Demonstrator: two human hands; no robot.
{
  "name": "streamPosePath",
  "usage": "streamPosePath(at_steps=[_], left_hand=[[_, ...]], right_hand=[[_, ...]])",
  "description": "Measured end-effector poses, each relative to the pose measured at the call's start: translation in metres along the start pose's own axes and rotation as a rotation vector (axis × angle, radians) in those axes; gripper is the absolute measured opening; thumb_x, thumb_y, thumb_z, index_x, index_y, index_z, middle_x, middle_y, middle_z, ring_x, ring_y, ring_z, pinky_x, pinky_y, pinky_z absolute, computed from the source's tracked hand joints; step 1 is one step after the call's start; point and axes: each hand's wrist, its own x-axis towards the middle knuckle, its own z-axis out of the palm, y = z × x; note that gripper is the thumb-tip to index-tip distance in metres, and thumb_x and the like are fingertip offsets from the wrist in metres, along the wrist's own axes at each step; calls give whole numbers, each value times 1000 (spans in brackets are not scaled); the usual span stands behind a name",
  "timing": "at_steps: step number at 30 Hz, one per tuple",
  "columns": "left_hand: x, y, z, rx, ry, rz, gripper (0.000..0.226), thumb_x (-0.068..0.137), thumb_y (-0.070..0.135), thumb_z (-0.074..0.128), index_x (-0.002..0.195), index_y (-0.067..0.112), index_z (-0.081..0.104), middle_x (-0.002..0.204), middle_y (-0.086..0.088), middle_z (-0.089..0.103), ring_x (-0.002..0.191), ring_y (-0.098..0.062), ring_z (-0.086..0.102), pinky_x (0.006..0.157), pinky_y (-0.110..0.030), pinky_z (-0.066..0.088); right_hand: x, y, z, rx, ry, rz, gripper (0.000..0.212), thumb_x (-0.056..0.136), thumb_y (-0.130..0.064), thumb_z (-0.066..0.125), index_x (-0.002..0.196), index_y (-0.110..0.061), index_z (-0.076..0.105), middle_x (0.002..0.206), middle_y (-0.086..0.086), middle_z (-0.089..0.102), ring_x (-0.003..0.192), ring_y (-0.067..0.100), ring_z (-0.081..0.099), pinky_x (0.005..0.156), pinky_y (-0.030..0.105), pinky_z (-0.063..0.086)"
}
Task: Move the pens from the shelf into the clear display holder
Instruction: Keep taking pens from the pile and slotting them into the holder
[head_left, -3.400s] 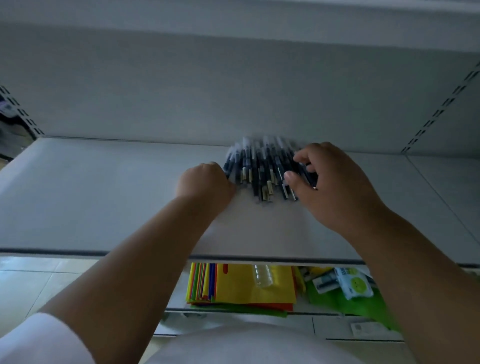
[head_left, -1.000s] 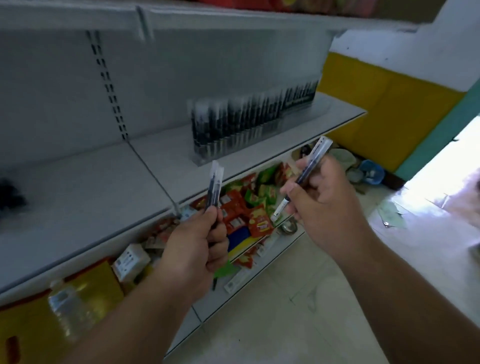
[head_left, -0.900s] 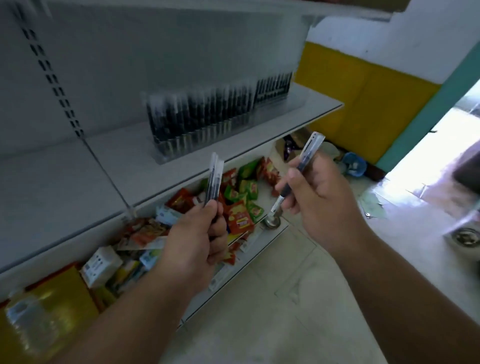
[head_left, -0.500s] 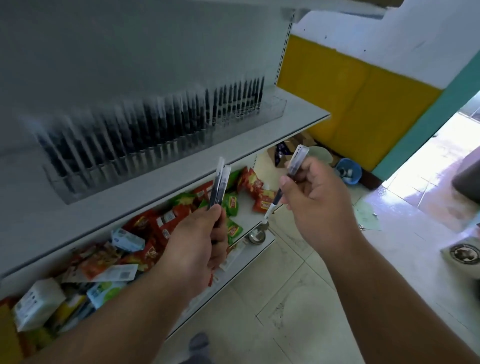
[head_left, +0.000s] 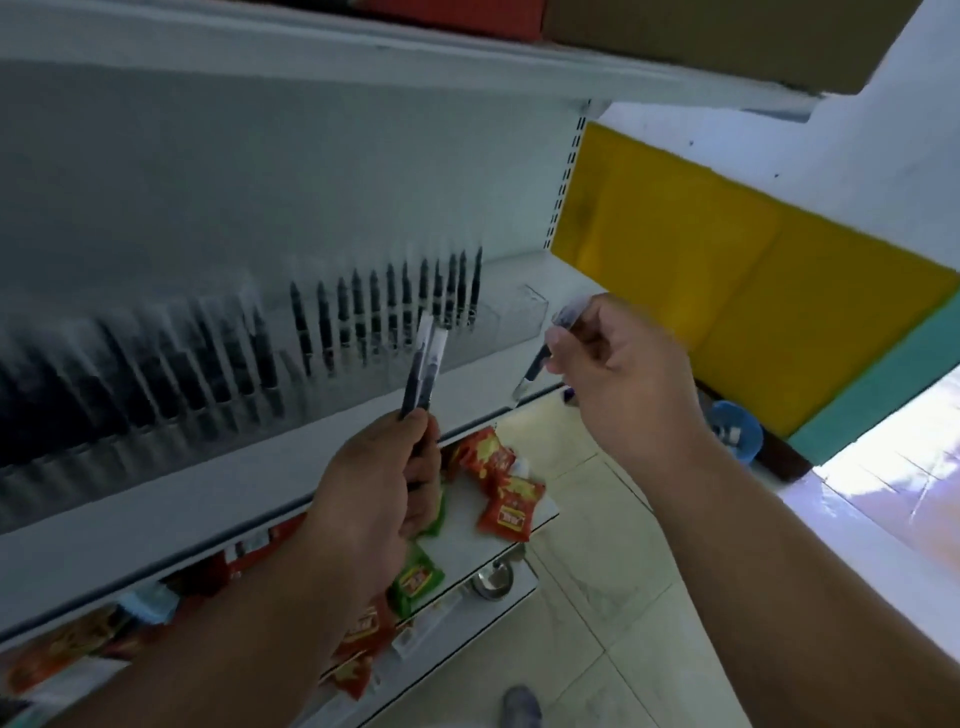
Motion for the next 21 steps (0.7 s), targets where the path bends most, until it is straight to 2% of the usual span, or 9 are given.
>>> streamPosePath(at_steps=[3, 6, 8, 12, 16, 19, 21], left_hand=[[25, -3, 24, -38, 74, 107, 32, 105, 27, 39, 76, 18, 48, 57, 2, 25, 47, -14, 11, 49, -33, 6], [43, -8, 47, -88, 172, 162, 32, 105, 27, 37, 77, 18, 49, 56, 2, 27, 44, -13, 14, 50, -34, 6], [52, -13, 61, -120, 232, 194, 32, 105, 28, 38, 78, 17, 50, 56, 3, 29, 43, -12, 15, 50, -34, 6], [60, -20, 87, -159, 319, 250, 31, 105, 26, 37, 79, 16, 50, 57, 3, 29, 45, -12, 15, 49, -33, 7], [60, -24, 98, -153, 346, 256, 28, 105, 23, 37, 82, 13, 49, 58, 1, 29, 44, -13, 15, 47, -32, 8], [63, -22, 98, -156, 351, 258, 28, 105, 22, 37, 82, 13, 50, 58, 1, 29, 43, -12, 16, 47, -31, 8], [65, -20, 97, -150, 341, 256, 28, 105, 22, 38, 82, 13, 51, 58, 1, 30, 43, -12, 17, 46, -30, 9]], right_hand=[[59, 27, 2, 9, -55, -123, 16, 95, -30, 62, 81, -22, 60, 75, -3, 67, 68, 10, 60, 62, 30, 48], [108, 49, 7, 12, -112, -230, 22, 96, -31, 59, 86, -12, 61, 78, 4, 67, 73, 17, 61, 65, 37, 49], [132, 60, 11, 77, -152, -263, 20, 96, -30, 59, 87, -12, 60, 79, 4, 68, 74, 18, 63, 66, 37, 51], [161, 70, 20, 152, -236, -325, 10, 96, -25, 59, 89, -18, 59, 82, -3, 68, 78, 11, 65, 71, 29, 54], [176, 75, 31, 108, -303, -336, 10, 97, -27, 57, 91, -18, 59, 83, -5, 69, 79, 10, 65, 65, 16, 46], [183, 74, 38, 91, -343, -347, 12, 97, -27, 56, 92, -16, 59, 80, -3, 67, 77, 14, 65, 68, 26, 52], [188, 72, 42, 17, -372, -362, 13, 97, -28, 56, 91, -16, 58, 79, -4, 65, 74, 12, 62, 62, 22, 47]])
